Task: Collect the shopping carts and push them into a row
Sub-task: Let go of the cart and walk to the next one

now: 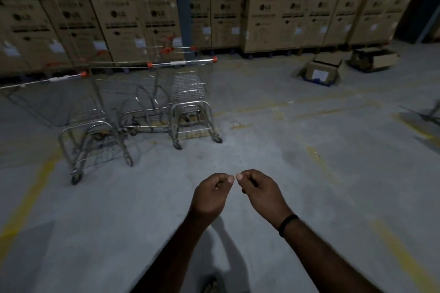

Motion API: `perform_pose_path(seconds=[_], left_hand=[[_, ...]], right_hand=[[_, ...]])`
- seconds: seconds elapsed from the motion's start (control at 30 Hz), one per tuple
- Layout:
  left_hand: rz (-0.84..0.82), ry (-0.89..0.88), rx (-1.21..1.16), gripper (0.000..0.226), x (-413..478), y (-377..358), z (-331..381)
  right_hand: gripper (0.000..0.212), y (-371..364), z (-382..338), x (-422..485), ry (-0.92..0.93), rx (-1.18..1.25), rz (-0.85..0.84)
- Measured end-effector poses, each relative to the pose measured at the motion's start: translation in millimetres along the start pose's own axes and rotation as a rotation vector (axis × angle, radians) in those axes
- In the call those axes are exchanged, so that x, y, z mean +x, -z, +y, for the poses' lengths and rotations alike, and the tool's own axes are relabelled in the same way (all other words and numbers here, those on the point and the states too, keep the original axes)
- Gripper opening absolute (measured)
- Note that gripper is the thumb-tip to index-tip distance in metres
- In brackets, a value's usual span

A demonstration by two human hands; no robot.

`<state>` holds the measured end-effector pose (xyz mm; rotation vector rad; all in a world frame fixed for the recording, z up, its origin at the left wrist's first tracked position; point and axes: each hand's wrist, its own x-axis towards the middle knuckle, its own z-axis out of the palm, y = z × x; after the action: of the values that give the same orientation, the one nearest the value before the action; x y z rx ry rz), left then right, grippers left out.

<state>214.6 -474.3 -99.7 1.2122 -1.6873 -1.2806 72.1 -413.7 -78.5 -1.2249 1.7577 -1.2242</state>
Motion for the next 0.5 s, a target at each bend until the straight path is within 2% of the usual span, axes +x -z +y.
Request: perform_pose_path(seconds=[0.17, 0.33, 0.5], left_hand=[[0.031, 0.014, -0.001, 0.015, 112, 32, -7], [0.113, 0.003, -0.008, 0.031, 209, 70, -7], [0.131, 0.097, 0.04, 0.03, 290, 87, -14]], right_hand=[[0.02, -27, -18, 116, -0.012, -0.012, -0.02], [0.026, -57, -34, 221, 0.006, -0.003, -0.035], [0.027, -78, -35, 308, 0.02, -0.019, -0.082]])
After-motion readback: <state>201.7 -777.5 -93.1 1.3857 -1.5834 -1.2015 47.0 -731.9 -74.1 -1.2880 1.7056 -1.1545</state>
